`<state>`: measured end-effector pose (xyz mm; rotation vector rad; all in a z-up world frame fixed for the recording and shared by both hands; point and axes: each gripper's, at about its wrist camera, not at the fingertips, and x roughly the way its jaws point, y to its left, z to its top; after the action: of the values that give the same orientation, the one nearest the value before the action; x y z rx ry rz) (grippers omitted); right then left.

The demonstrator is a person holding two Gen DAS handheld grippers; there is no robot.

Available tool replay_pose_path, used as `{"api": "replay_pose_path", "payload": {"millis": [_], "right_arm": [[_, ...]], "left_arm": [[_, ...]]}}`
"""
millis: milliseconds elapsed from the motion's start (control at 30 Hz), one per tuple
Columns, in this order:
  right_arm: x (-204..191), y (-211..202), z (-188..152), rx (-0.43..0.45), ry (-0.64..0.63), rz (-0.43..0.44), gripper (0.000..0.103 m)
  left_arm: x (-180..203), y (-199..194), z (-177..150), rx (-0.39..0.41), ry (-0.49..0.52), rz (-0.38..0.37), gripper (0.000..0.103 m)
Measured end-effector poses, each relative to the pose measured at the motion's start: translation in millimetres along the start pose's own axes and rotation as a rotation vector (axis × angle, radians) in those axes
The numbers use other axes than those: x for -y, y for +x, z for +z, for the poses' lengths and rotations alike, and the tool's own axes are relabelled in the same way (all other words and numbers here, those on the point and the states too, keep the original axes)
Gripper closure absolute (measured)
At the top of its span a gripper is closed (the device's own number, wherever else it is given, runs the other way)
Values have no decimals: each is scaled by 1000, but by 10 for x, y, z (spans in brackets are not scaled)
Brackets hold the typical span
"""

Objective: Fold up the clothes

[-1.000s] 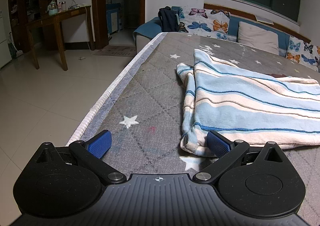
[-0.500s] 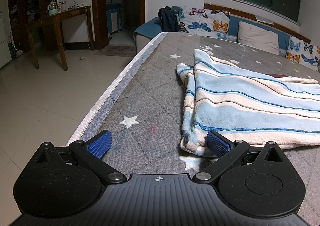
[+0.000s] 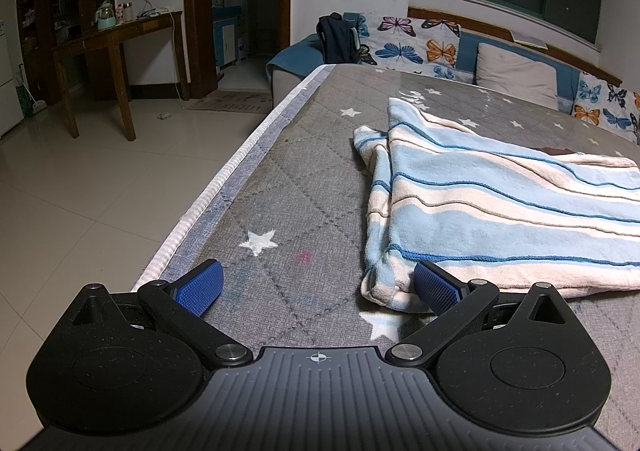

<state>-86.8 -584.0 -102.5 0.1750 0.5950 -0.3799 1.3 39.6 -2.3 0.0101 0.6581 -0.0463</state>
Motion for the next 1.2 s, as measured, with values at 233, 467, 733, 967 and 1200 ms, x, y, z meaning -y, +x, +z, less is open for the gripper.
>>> {"api": "replay_pose_path", "payload": {"millis": [233,467,733,967,1200], "right_arm": [[16,-3,8,0,-1,0,0],[5,1,4,0,-1,-1,0],[-22,8,-7,0,-2,-2,0],[-45,15,-16,0,-2,-3,0],[-68,22,-25,1,-2,-4,0]], "left_arm": [[5,-4,-1,0,1,1,1],[3,-3,-1,0,0,1,1],[2,-2,-1,0,0,1,1],[-1,-2,-2,0,0,0,0],[1,-2,-3,0,0,1,0]]}}
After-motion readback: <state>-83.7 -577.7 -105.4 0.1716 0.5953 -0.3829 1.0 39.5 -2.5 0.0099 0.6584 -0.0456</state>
